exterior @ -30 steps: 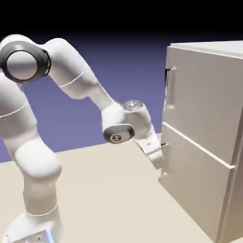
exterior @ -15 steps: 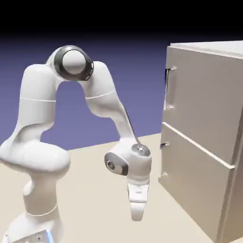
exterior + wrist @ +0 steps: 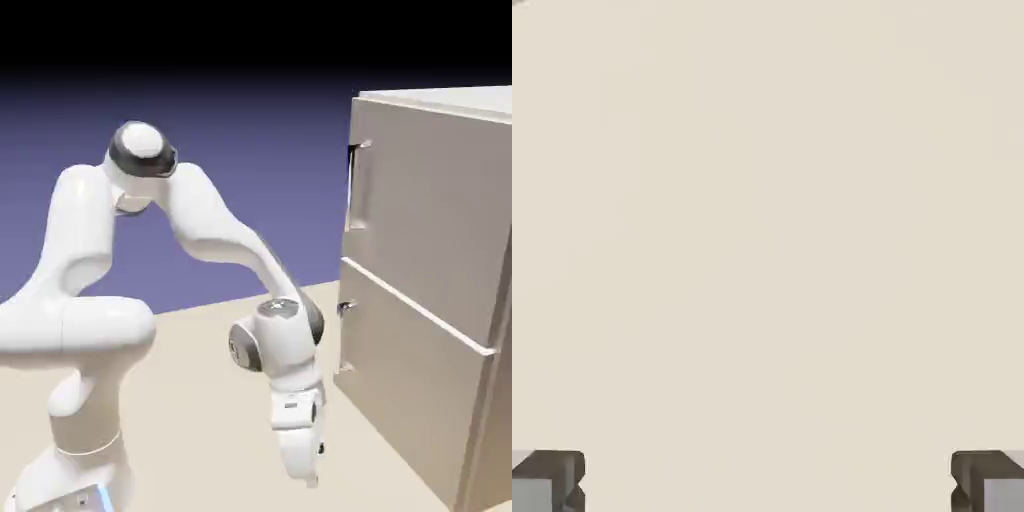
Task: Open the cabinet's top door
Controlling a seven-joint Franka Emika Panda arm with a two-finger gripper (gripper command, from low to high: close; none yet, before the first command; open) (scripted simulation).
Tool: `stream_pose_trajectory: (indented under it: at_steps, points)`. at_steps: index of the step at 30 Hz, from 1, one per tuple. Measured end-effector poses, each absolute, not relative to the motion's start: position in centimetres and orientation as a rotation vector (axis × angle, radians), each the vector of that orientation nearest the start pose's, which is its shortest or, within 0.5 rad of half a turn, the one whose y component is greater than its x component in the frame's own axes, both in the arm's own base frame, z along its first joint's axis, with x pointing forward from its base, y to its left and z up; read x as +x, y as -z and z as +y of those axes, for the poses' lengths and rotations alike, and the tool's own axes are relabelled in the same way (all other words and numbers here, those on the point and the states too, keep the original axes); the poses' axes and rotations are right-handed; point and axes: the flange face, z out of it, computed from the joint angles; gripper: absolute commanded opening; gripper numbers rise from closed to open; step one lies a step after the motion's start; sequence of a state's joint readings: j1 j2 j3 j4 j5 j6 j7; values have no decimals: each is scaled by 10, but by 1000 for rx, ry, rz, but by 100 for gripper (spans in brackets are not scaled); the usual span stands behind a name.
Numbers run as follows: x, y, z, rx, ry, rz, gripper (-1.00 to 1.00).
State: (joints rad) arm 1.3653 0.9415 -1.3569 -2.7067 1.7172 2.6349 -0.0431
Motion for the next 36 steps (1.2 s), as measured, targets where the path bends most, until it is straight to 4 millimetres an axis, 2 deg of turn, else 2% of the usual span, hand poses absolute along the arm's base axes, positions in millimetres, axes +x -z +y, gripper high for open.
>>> stream_pose_trajectory:
  at_steps: [5, 9, 14, 17, 19, 21, 25, 26, 28, 36]
  points:
    - [372, -279, -124, -2332, 1078, 1849, 0]
    - [388, -337, -92, -2214, 1358, 1610, 0]
    - [396, -416, -29, -2016, 1631, 1224, 0]
    - [387, -464, 20, -1869, 1741, 964, 0]
    - [375, -496, 56, -1760, 1791, 784, 0]
    - [374, -497, 57, -1756, 1792, 778, 0]
    - [422, -497, 55, -1756, 1792, 778, 0]
    - [424, -497, 54, -1756, 1792, 778, -100]
    - [424, -497, 54, -1756, 1792, 778, -100]
    - [354, -497, 19, -1766, 1649, 565, -100]
